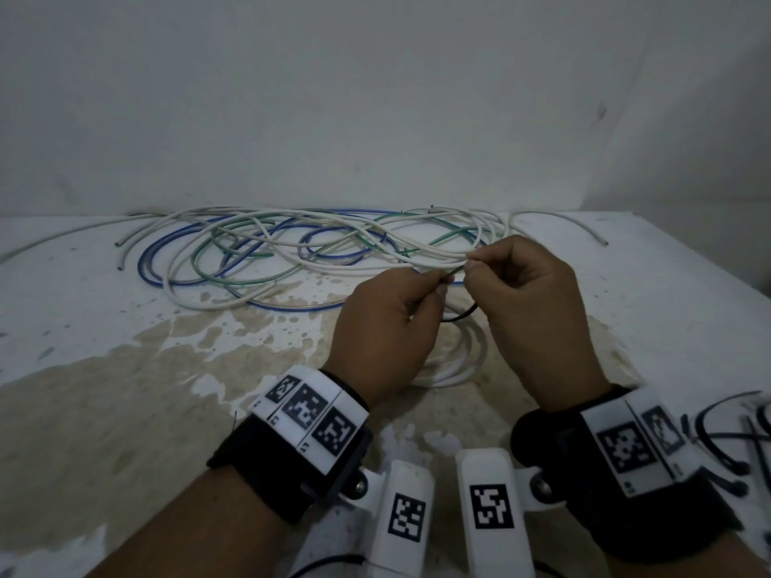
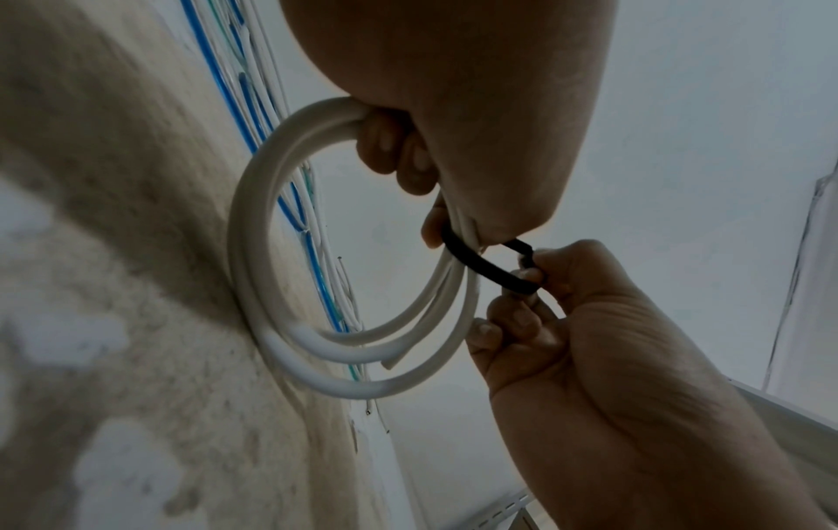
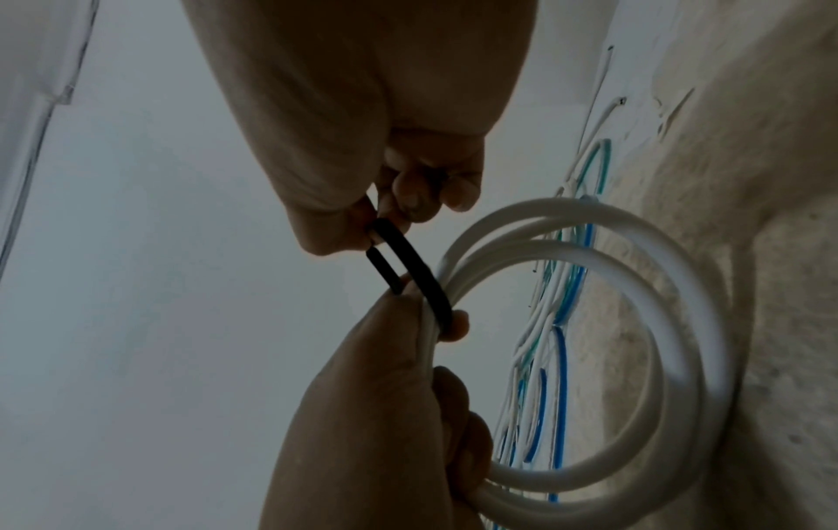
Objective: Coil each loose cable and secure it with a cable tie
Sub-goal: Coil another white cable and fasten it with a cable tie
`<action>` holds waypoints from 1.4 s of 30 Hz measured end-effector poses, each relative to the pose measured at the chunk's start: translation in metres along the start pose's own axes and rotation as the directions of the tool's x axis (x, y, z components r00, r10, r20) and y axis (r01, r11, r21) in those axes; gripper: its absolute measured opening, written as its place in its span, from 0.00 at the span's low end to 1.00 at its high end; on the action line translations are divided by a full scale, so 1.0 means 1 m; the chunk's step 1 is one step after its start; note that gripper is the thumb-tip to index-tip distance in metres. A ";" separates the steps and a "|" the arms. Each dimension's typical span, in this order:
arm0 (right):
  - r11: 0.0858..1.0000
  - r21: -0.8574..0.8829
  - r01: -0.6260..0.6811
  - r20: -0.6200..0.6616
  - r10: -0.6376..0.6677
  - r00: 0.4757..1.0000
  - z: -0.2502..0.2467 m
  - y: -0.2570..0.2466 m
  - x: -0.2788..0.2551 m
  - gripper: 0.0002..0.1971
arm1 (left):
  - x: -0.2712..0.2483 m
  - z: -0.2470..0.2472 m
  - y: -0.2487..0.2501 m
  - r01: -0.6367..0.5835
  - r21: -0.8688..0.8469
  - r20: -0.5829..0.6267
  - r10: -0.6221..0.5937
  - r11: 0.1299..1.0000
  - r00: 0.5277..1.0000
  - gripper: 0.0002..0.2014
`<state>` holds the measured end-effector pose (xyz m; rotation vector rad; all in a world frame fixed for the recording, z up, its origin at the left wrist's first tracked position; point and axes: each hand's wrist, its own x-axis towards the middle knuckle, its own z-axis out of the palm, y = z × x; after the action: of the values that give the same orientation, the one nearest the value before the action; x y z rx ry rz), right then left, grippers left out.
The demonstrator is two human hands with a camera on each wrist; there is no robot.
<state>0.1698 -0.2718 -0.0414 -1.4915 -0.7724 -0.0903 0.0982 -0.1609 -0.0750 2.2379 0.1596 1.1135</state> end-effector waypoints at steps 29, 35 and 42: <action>0.995 -0.072 -0.068 0.043 0.071 0.997 -0.008 0.005 0.005 0.09 | 0.000 0.003 0.000 -0.061 0.105 0.043 0.057 0.993 0.997 0.18; 0.987 -0.003 -0.159 0.064 0.159 0.985 -0.009 0.005 0.005 0.09 | -0.001 0.002 0.000 0.039 0.071 -0.001 -0.039 0.997 0.999 0.19; 0.992 -0.004 -0.127 0.057 0.127 0.990 -0.005 0.006 0.003 0.08 | -0.001 0.001 0.000 0.060 0.041 -0.020 -0.060 0.997 0.998 0.16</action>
<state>0.1774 -0.2741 -0.0445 -1.5453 -0.7211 0.0491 0.0987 -0.1620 -0.0760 2.2446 0.2581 1.1082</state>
